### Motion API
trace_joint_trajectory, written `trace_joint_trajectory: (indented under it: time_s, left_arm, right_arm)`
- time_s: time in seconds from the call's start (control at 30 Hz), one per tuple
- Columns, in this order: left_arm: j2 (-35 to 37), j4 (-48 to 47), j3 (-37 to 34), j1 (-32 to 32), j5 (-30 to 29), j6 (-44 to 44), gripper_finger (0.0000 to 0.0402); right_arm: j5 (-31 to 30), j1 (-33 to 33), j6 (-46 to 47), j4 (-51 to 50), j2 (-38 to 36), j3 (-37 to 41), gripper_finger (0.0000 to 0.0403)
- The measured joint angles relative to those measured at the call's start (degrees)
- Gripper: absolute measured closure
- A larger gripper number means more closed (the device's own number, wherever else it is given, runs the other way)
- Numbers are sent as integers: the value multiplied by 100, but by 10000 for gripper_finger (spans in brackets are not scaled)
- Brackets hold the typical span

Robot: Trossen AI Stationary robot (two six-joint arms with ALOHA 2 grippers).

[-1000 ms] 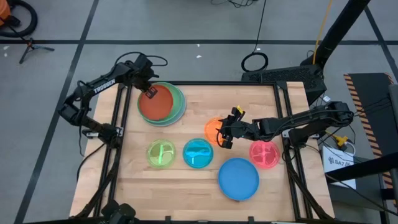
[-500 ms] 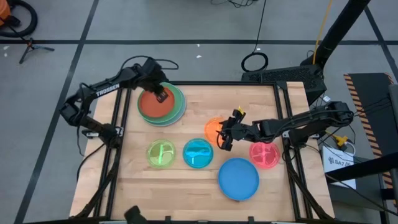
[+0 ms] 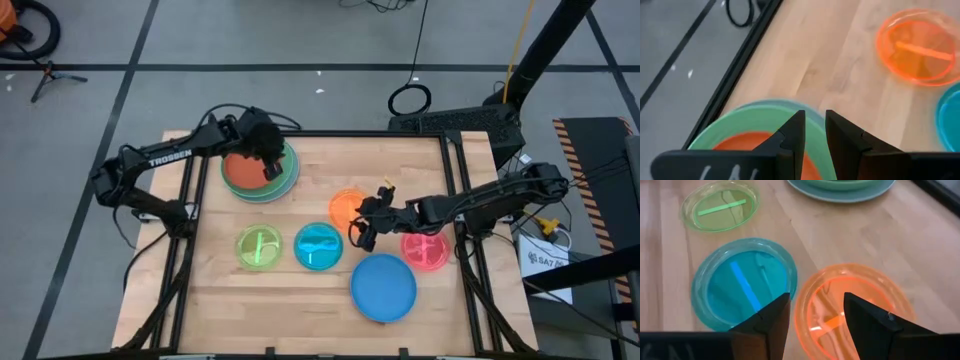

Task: Stack plastic plates
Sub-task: Stack the blue plate on top of the orange plate

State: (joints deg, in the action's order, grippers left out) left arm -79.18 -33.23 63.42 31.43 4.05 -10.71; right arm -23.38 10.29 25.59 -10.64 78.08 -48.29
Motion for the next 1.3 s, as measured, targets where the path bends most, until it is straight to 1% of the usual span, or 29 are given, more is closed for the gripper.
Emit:
trace_joint_trajectory:
  time_s: [0.2, 0.43, 0.57, 1.03, 1.13, 1.3]
  left_arm:
    - [126, 369, 0, -464, -2, -189, 319]
    - [130, 765, 0, -831, -2, -468, 319]
    - [130, 797, 0, -958, -4, -486, 319]
    - [130, 787, 0, -1248, -5, -517, 319]
    - [130, 787, 0, -1306, -7, -517, 319]
    - [130, 784, -2, -1369, -5, -524, 319]
  right_arm:
    - [249, 100, 639, -163, 0, 0, 225]
    - [329, 288, 1378, -211, 0, 0, 225]
    - [554, 372, 1790, -209, 0, 0, 225]
    - [603, 677, 2744, -211, 0, 0, 225]
    - [780, 673, 2944, -218, 0, 0, 225]
    - [870, 669, 3203, -511, 0, 0, 225]
